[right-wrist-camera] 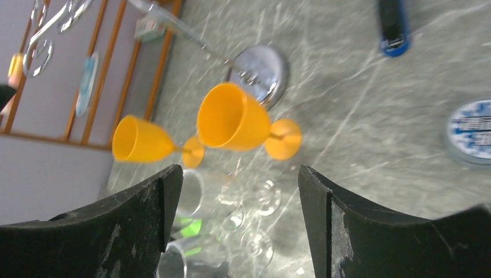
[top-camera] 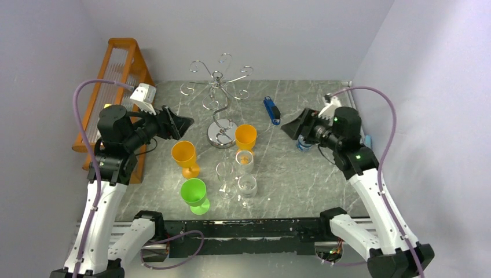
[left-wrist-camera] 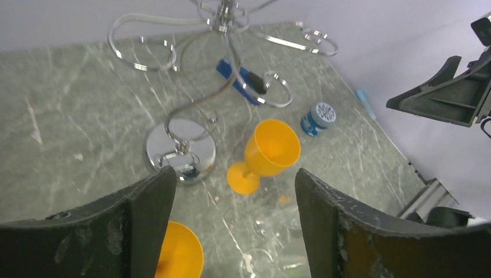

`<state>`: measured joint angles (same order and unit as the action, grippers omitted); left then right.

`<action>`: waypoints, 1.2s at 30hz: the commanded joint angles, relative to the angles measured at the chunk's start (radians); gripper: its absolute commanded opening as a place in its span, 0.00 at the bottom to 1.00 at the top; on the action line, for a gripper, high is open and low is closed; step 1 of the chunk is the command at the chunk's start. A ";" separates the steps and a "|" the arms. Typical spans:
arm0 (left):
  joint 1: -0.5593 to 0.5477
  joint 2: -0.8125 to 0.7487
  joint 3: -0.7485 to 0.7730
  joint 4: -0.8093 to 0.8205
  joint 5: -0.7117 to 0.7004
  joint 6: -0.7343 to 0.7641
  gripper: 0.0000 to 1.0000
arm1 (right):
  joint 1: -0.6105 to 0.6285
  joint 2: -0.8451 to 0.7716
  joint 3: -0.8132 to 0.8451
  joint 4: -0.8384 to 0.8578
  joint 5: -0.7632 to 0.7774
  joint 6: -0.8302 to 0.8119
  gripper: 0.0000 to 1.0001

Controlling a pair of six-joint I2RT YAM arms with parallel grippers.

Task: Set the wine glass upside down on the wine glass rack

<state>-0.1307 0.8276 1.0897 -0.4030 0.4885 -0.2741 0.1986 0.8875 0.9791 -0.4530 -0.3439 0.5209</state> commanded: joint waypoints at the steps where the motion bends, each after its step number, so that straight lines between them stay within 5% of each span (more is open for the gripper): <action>1: 0.009 0.025 -0.017 -0.122 0.012 -0.099 0.80 | 0.186 0.044 0.016 0.016 0.093 0.027 0.77; 8: -0.001 -0.001 -0.111 -0.170 0.102 -0.190 0.97 | 0.380 0.153 0.017 0.023 0.309 0.049 0.76; 16: -0.032 0.010 -0.161 -0.141 0.016 -0.208 0.82 | 0.473 0.339 0.053 0.099 0.487 0.108 0.64; 21: -0.035 0.004 -0.148 -0.114 -0.022 -0.232 0.82 | 0.520 0.477 0.100 0.139 0.607 0.112 0.58; 33: -0.035 0.024 -0.103 -0.108 -0.073 -0.245 0.85 | 0.550 0.555 0.178 0.016 0.798 0.079 0.01; 36: -0.035 0.034 -0.067 -0.119 -0.076 -0.237 0.86 | 0.551 0.531 0.199 -0.022 0.862 0.074 0.00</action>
<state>-0.1593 0.8558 0.9554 -0.5339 0.4366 -0.5076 0.7452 1.4544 1.1362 -0.4141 0.3843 0.6037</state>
